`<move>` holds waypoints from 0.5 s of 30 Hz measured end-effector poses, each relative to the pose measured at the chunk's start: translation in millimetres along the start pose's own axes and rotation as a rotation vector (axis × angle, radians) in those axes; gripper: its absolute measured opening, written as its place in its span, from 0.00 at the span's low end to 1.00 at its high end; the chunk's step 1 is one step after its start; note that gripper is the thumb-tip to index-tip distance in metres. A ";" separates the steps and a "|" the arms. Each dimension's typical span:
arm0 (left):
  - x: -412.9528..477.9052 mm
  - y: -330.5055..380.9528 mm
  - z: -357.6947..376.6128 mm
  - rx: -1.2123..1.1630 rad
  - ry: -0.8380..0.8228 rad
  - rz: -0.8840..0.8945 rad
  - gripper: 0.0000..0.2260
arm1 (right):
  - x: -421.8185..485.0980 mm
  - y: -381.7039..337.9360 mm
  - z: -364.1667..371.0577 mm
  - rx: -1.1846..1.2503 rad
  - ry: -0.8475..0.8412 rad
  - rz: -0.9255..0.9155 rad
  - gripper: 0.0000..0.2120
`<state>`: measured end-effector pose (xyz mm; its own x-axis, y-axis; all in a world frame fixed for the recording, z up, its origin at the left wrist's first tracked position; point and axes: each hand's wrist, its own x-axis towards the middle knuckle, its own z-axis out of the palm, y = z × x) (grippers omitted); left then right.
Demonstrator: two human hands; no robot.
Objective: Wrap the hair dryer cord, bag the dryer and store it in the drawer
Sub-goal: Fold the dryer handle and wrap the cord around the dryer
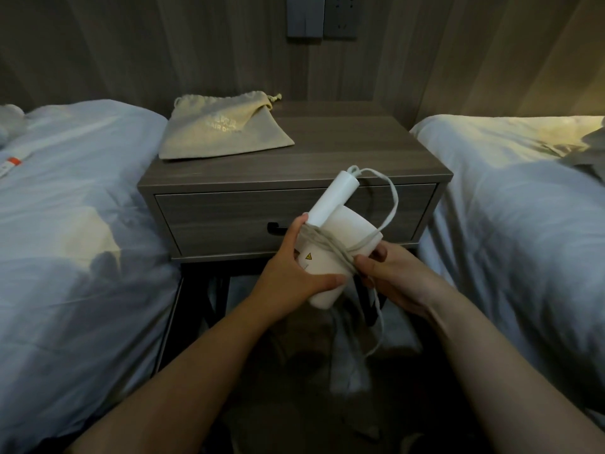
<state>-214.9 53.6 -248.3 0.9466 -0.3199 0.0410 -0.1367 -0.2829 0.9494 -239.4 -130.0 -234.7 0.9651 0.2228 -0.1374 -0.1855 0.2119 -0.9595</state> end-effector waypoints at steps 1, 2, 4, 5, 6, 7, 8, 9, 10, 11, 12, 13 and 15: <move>0.2 0.8 0.0 -0.008 -0.002 -0.003 0.44 | -0.7 -0.9 2.9 -0.037 0.055 -0.005 0.23; 0.4 1.4 -0.1 -0.013 -0.003 -0.003 0.43 | -1.6 -1.6 4.2 -0.083 0.103 -0.014 0.16; 1.1 2.5 -1.2 -0.008 0.000 -0.002 0.43 | -3.3 -4.4 4.0 -0.239 0.132 -0.027 0.09; 1.1 3.1 -2.1 0.001 0.003 -0.002 0.44 | -4.1 -6.4 3.2 -0.348 0.120 -0.032 0.07; 0.9 4.3 -3.7 0.018 0.004 -0.003 0.45 | -4.2 -8.6 1.0 -0.440 0.105 -0.030 0.07; 0.5 6.1 -5.5 0.046 0.004 -0.002 0.47 | -5.4 -12.6 0.1 -0.486 0.090 -0.029 0.07; 0.0 8.5 -7.7 0.081 0.009 0.001 0.48 | -6.2 -15.9 -1.6 -0.498 0.082 -0.032 0.07; -0.5 11.1 -10.1 0.113 0.020 0.006 0.49 | -7.0 -18.4 -2.8 -0.493 0.077 -0.034 0.08; -1.1 13.6 -12.5 0.136 0.038 0.012 0.49 | -8.1 -20.5 -2.9 -0.497 0.069 -0.035 0.08; -1.4 15.8 -14.7 0.150 0.061 0.019 0.49 | -9.0 -22.3 -1.9 -0.515 0.068 -0.032 0.09; -1.9 17.5 -16.3 0.161 0.081 0.025 0.49 | -9.6 -23.2 -0.7 -0.539 0.071 -0.034 0.10; -2.6 18.7 -17.4 0.172 0.095 0.029 0.49 | -9.4 -22.6 0.0 -0.577 0.083 -0.042 0.11; -4.4 20.0 -17.3 0.200 0.097 0.037 0.49 | -7.7 -21.4 0.5 -0.696 0.141 -0.051 0.12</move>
<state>-216.8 65.1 -224.1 0.9622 -0.2474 0.1142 -0.2183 -0.4491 0.8664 -243.0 -135.8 -212.9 0.9929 0.0934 -0.0731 -0.0235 -0.4487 -0.8934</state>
